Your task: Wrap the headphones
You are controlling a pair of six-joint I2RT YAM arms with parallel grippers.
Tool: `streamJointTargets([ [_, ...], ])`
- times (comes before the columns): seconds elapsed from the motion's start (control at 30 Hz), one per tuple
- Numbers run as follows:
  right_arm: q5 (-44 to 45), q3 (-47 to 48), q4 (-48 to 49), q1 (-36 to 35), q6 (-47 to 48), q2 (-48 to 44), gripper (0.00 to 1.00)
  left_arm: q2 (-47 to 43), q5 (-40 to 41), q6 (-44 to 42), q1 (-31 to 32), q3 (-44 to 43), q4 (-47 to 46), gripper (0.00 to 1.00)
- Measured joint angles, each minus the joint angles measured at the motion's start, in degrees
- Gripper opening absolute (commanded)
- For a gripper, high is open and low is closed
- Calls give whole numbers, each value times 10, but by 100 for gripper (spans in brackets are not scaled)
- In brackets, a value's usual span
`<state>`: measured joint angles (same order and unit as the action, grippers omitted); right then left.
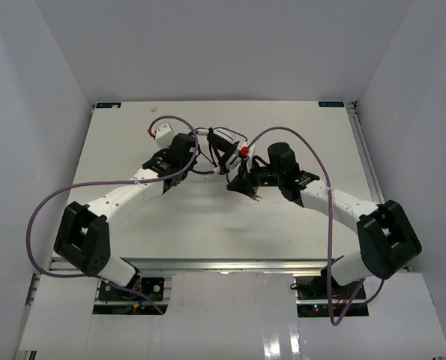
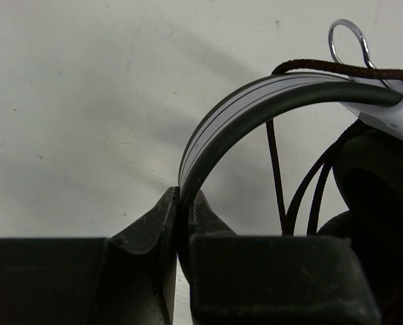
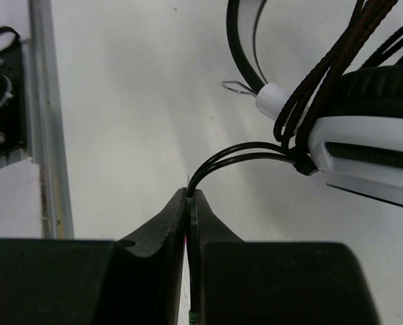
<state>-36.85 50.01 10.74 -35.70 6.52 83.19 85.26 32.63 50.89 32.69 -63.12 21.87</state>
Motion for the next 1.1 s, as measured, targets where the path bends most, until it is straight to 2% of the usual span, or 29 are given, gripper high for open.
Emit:
streamJointTargets([
  [0.37,195,138,-240,-59,200,118,8,117,-68,-67,-4,9,26,0],
  [0.7,303,166,-294,-87,309,119,8,148,-130,-111,-9,-3,19,0],
  [0.9,344,169,-291,-94,361,118,10,176,-160,-111,-12,-8,8,29],
  [1.1,413,138,-238,-114,430,101,24,178,-205,-123,-12,-8,19,58],
])
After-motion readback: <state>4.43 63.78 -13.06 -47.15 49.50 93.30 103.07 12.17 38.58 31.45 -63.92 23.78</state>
